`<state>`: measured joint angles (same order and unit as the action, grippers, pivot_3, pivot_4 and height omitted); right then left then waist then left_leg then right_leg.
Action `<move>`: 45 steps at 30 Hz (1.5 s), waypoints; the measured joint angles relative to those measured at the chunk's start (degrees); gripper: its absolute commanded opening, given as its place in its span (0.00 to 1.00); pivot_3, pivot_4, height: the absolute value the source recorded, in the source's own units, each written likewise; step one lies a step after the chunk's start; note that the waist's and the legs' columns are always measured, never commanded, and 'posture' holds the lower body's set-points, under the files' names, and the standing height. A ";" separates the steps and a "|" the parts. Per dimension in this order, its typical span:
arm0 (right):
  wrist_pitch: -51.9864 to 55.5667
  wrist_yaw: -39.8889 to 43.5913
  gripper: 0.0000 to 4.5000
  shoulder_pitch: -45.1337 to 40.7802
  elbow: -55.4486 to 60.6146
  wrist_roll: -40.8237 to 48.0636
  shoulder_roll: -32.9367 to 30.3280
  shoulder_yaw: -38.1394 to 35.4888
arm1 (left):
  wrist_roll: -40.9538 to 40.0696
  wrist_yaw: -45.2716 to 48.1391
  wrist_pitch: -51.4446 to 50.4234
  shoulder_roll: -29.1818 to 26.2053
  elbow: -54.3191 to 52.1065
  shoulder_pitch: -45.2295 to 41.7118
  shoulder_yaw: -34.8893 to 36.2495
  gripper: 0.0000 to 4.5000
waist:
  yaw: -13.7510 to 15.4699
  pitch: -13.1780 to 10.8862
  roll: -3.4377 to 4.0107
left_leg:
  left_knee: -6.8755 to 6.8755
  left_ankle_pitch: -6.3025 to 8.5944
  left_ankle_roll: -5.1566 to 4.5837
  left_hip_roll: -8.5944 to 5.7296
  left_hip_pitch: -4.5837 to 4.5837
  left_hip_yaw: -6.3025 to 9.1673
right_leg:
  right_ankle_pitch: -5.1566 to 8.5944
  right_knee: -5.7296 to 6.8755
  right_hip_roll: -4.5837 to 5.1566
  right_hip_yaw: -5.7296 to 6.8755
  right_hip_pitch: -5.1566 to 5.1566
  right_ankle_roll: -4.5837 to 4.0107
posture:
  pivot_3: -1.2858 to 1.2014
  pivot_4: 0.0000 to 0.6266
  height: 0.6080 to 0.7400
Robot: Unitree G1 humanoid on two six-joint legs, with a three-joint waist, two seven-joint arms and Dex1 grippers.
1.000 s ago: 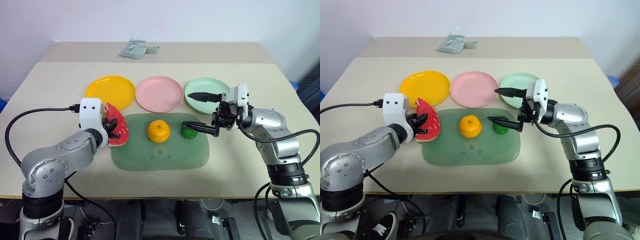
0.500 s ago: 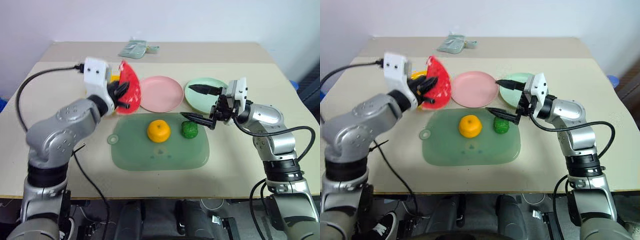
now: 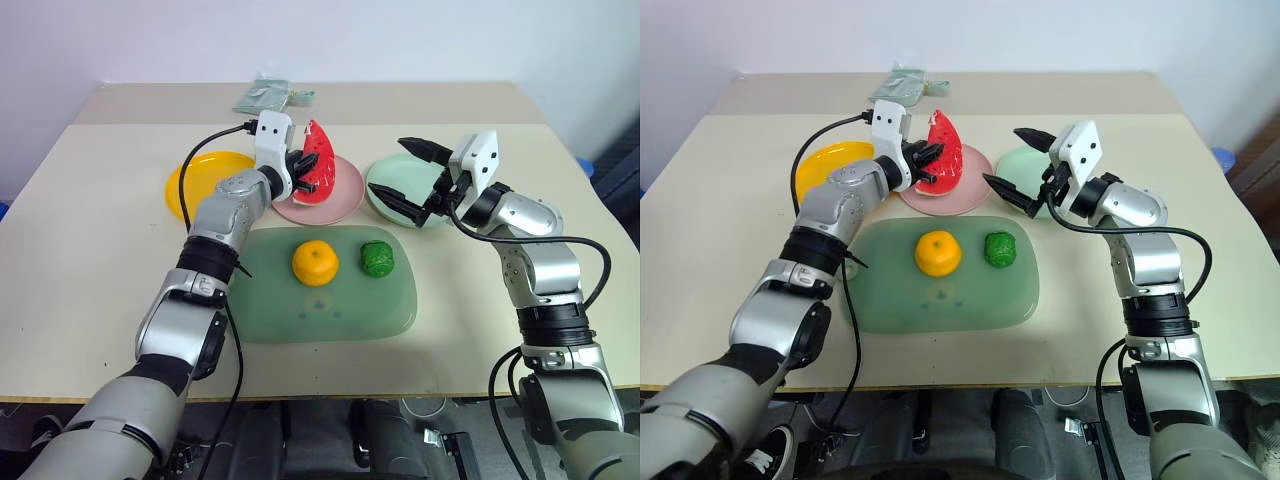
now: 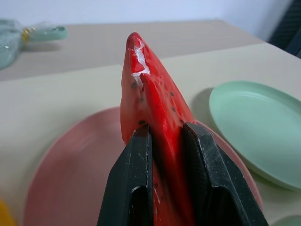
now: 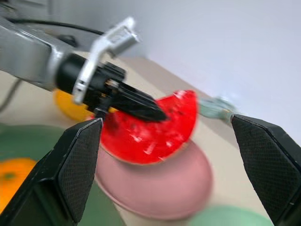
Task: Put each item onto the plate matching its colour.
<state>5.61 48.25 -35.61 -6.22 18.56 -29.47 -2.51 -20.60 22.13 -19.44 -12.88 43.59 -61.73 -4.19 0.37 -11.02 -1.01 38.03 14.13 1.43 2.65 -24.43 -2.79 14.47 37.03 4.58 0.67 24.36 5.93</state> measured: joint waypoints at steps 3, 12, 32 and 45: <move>-0.43 -1.67 1.00 0.88 -0.22 -1.84 -0.08 0.04 | 2.02 2.01 2.85 0.86 4.10 -1.30 0.68 0.32 | 0.11 0.00 0.00 | 0.00 0.00 0.00 0.00 0.00 0.00 | 0.00 0.00 0.00 0.00 0.00 0.00 | 0.52 0.24 1.00; -0.76 -1.42 1.00 1.39 0.02 -1.98 -0.17 0.03 | 5.28 6.55 4.74 1.20 5.13 -1.98 2.25 0.99 | 0.17 0.00 0.00 | 0.00 0.00 0.00 0.00 -0.01 0.00 | 0.00 0.02 0.00 0.00 0.00 0.01 | 0.52 0.24 1.00; 8.16 15.42 1.00 5.27 6.47 9.92 -6.54 -0.33 | -16.44 39.62 -20.10 -25.99 -48.24 27.62 9.32 0.99 | -0.46 -0.02 0.03 | 0.03 0.00 0.00 0.03 0.05 0.01 | 0.00 0.05 0.05 -0.05 -0.07 -0.01 | 0.52 0.24 1.00; 8.87 13.11 1.00 7.37 9.75 9.81 -6.73 -0.52 | 4.01 40.73 14.94 -15.85 -36.28 32.08 -2.95 0.99 | 0.42 -0.01 0.03 | 0.07 0.00 0.00 0.05 0.04 -0.01 | 0.00 0.05 0.00 -0.05 -0.05 -0.02 | 0.52 0.24 1.00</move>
<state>14.48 61.35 -28.24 3.53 28.37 -36.20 -3.03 -16.59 62.85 -4.49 -28.73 7.30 -29.65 -7.14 0.79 -11.03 -0.98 38.10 14.13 1.43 2.70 -24.39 -2.80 14.47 37.08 4.58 0.62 24.30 5.91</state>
